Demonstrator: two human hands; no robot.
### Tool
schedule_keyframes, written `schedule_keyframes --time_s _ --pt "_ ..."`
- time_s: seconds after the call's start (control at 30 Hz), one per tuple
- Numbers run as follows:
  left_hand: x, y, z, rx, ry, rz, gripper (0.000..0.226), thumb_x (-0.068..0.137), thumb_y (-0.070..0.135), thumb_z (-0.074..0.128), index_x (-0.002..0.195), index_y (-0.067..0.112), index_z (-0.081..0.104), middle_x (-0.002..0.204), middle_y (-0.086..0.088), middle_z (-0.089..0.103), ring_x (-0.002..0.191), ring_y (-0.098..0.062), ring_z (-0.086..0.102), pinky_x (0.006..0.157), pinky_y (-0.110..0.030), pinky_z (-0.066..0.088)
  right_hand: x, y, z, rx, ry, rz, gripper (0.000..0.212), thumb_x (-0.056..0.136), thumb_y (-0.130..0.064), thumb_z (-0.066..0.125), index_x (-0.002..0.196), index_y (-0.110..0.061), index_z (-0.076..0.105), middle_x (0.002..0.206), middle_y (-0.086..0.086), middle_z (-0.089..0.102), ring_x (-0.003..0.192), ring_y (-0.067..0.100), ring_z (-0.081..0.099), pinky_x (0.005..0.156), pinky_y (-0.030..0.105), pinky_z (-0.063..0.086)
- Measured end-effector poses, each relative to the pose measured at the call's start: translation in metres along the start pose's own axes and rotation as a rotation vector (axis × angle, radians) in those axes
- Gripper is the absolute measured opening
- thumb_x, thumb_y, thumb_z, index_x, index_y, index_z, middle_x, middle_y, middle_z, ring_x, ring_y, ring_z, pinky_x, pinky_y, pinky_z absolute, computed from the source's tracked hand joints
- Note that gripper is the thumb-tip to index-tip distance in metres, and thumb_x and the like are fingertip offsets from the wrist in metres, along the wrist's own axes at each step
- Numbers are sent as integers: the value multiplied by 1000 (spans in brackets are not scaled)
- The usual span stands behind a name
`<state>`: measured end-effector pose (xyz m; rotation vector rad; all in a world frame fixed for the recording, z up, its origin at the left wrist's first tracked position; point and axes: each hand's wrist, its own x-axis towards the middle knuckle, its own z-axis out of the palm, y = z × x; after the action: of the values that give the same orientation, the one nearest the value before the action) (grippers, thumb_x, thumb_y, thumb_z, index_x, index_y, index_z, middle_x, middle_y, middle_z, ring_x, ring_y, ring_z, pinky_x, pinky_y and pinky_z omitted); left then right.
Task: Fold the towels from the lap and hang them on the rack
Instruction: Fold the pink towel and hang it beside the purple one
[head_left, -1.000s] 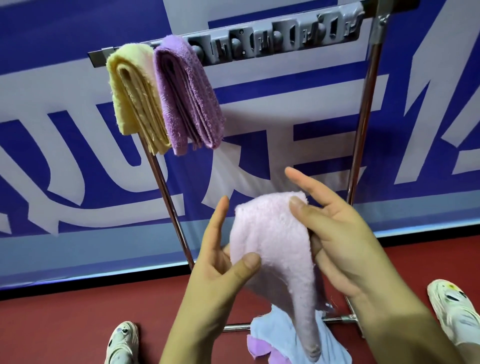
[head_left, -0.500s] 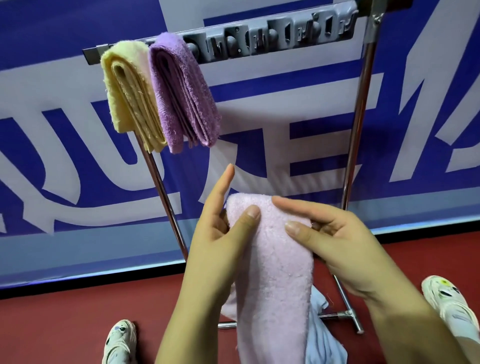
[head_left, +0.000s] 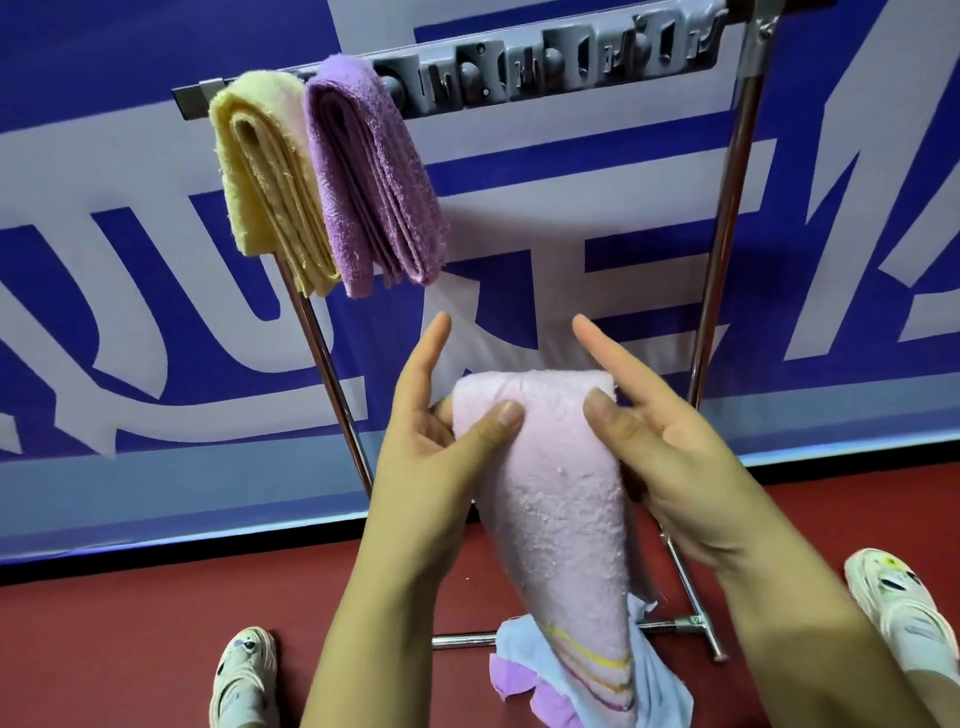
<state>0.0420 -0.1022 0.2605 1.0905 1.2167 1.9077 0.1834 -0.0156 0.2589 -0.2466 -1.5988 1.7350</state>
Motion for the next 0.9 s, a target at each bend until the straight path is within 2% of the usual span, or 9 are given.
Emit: schedule_keyframes --time_s 0.1,0.2,0.3,0.37,0.43,0.53,0.67,0.8,0.9 --pt "6 -2 5 53 -33 -21 76 80 -1 69 138 42 43 84 -8 71 77 -17 67 69 -26 54 -1 0 -6 -53 -20 2 58 78 -36 66 130 -47 44 105 -6 72 104 10 65 88 21 50" --pt "5 -3 6 127 3 16 72 83 0 67 138 39 44 87 0 72 78 -12 66 69 -25 54 1 1 -7 -117 -25 -39 54 86 -15 62 128 -45 49 133 2 58 120 13 57 100 31 46" --pt "5 -2 5 208 78 85 66 80 10 73 132 43 50 112 2 69 92 -13 66 77 -32 54 7 2 -1 -187 -16 -70 47 83 -19 58 122 -46 55 132 -10 58 125 10 52 107 41 40" --pt "4 -1 3 265 130 116 60 77 19 72 126 47 53 129 0 60 111 -21 61 91 -43 53 8 3 2 -178 13 -74 44 83 -22 60 118 -48 57 126 -6 62 121 17 56 105 45 42" --pt "4 1 1 276 162 123 56 77 21 72 123 49 55 133 5 56 120 -22 57 97 -47 50 7 2 5 -165 -27 -66 41 83 -32 64 119 -51 56 123 6 63 117 29 57 102 47 44" --pt "6 4 -3 239 117 78 55 78 23 71 123 49 54 133 5 56 119 -20 58 97 -45 50 5 0 7 -183 -114 -43 48 82 -27 68 121 -51 54 125 8 61 108 24 61 98 38 47" --pt "4 4 -9 161 40 -40 69 78 23 76 136 42 44 104 2 72 102 -19 68 89 -38 54 7 -1 9 -175 -3 -89 46 84 -6 62 112 -43 63 114 -9 69 103 9 64 92 29 51" --pt "-3 4 -13 147 38 -27 75 74 20 71 140 33 39 100 -9 73 100 -15 69 90 -32 51 9 -1 11 -144 32 -114 39 83 -13 65 111 -40 66 115 2 68 108 9 62 95 28 50" --pt "-3 8 -12 152 78 70 65 75 9 67 133 29 46 72 10 68 79 -3 66 73 -18 51 8 -4 12 -160 -70 -104 44 85 -10 60 121 -36 59 124 -3 64 112 5 59 91 20 48"
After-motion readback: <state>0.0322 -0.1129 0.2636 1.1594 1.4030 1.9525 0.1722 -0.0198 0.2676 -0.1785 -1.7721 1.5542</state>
